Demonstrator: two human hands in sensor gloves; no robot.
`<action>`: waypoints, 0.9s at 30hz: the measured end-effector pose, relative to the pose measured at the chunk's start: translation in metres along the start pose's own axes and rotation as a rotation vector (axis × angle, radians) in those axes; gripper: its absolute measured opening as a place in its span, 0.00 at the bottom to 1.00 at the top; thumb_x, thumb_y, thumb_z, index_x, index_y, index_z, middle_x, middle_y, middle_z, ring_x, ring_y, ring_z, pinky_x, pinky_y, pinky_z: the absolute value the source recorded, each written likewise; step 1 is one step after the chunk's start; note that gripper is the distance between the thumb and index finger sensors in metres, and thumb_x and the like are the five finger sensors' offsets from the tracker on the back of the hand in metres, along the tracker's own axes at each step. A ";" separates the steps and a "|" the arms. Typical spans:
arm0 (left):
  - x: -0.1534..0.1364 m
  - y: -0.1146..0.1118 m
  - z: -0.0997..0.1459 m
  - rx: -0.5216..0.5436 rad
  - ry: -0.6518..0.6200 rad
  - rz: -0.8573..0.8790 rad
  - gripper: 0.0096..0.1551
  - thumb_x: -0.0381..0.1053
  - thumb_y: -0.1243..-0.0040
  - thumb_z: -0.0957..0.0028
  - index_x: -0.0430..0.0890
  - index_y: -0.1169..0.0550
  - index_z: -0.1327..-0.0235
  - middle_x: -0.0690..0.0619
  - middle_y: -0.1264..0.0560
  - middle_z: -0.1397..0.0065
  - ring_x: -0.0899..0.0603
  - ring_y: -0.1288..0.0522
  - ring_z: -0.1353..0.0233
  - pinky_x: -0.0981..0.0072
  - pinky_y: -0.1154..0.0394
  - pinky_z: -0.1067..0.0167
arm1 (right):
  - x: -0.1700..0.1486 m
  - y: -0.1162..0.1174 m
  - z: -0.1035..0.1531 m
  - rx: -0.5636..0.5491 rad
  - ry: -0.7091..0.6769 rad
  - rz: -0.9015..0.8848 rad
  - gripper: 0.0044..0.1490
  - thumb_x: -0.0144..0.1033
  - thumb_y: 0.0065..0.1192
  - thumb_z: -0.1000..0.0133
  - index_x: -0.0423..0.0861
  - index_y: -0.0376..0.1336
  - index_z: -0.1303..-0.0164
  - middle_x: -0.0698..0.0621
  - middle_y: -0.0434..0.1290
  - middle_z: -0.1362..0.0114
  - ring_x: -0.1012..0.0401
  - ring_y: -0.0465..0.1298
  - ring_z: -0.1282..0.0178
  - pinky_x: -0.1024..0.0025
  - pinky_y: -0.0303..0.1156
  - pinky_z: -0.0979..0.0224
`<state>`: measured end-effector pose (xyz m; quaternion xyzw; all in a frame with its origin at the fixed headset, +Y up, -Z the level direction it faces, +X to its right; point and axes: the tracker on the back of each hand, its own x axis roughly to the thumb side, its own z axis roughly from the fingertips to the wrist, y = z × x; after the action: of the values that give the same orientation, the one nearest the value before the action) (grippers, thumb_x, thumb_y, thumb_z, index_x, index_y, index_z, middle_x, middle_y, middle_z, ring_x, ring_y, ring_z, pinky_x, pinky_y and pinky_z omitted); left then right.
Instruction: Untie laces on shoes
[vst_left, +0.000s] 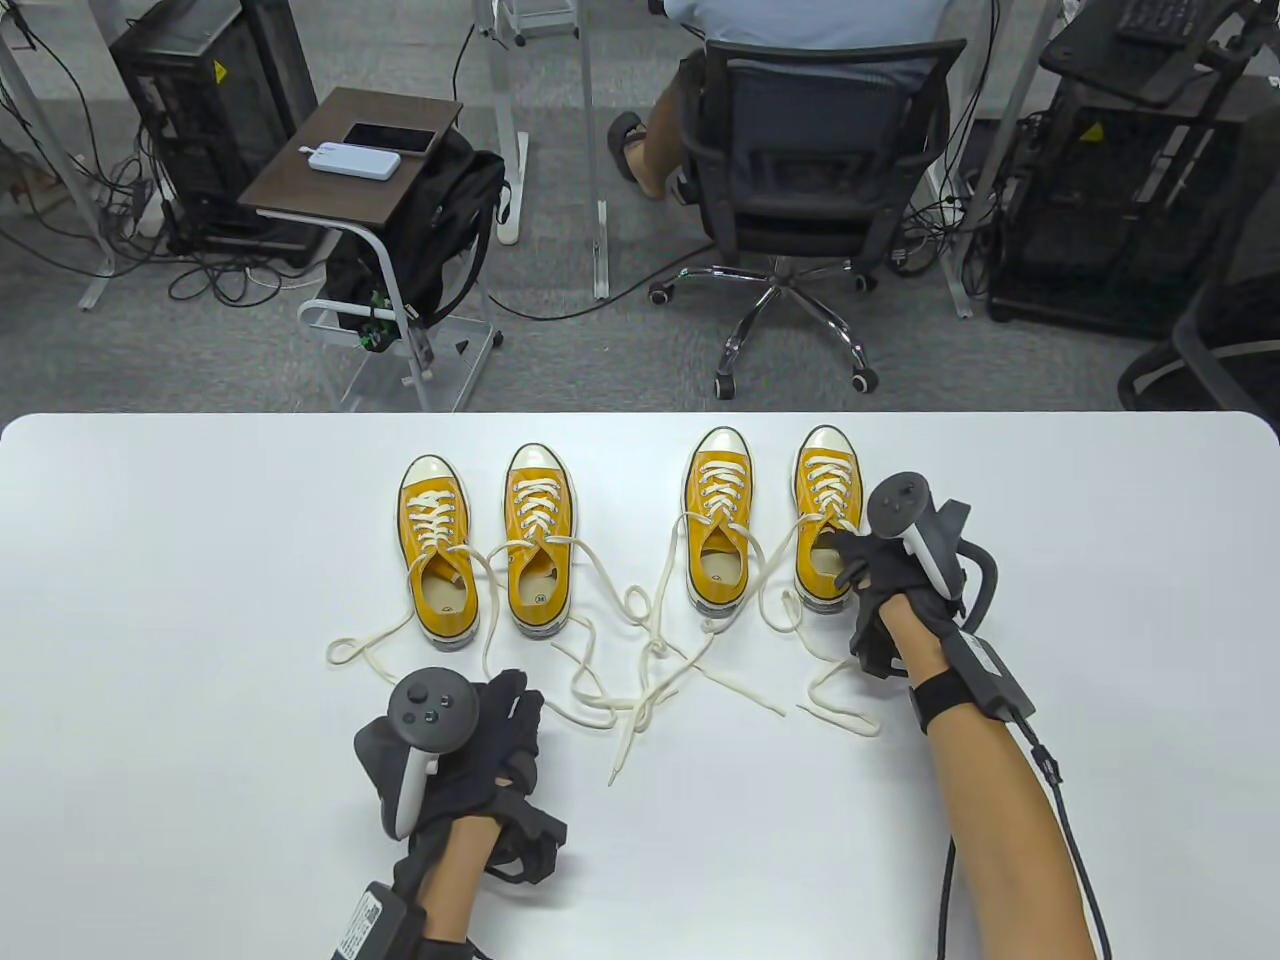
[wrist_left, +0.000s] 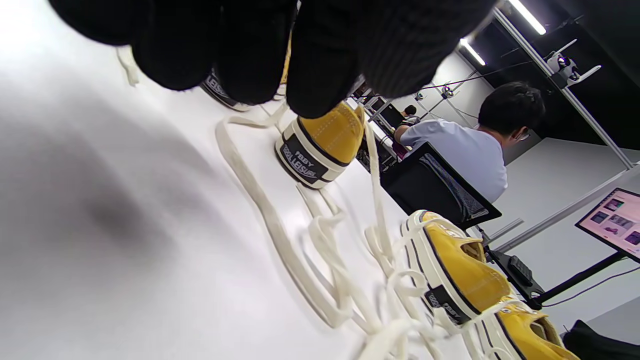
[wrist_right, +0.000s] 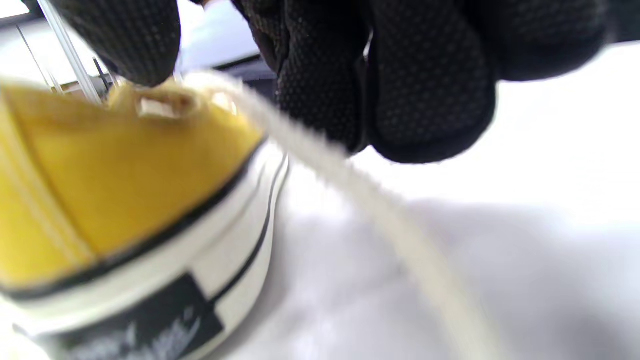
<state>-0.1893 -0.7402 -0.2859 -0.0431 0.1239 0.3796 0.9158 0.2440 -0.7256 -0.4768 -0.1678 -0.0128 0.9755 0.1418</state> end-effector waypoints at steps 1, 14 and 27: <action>0.001 0.000 0.001 0.000 -0.007 0.003 0.33 0.59 0.45 0.45 0.50 0.22 0.28 0.38 0.29 0.26 0.27 0.30 0.32 0.36 0.31 0.38 | 0.000 -0.005 0.004 -0.013 -0.007 0.003 0.45 0.58 0.61 0.50 0.42 0.61 0.28 0.41 0.82 0.47 0.46 0.82 0.60 0.46 0.75 0.52; 0.039 -0.003 0.020 0.033 -0.260 -0.206 0.36 0.60 0.43 0.46 0.51 0.28 0.23 0.37 0.36 0.19 0.25 0.39 0.22 0.30 0.38 0.32 | 0.016 -0.044 0.164 -0.328 -0.332 -0.069 0.42 0.59 0.58 0.48 0.45 0.62 0.29 0.40 0.79 0.39 0.44 0.82 0.50 0.45 0.75 0.47; 0.050 -0.017 0.031 0.028 -0.334 -0.359 0.48 0.75 0.49 0.49 0.68 0.48 0.15 0.46 0.57 0.10 0.27 0.58 0.14 0.23 0.54 0.26 | 0.030 0.008 0.244 -0.199 -0.526 0.113 0.58 0.72 0.46 0.52 0.49 0.43 0.17 0.29 0.43 0.14 0.32 0.48 0.17 0.20 0.40 0.26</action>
<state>-0.1376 -0.7124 -0.2694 0.0114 -0.0336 0.2110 0.9768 0.1338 -0.7193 -0.2570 0.0777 -0.1355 0.9858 0.0620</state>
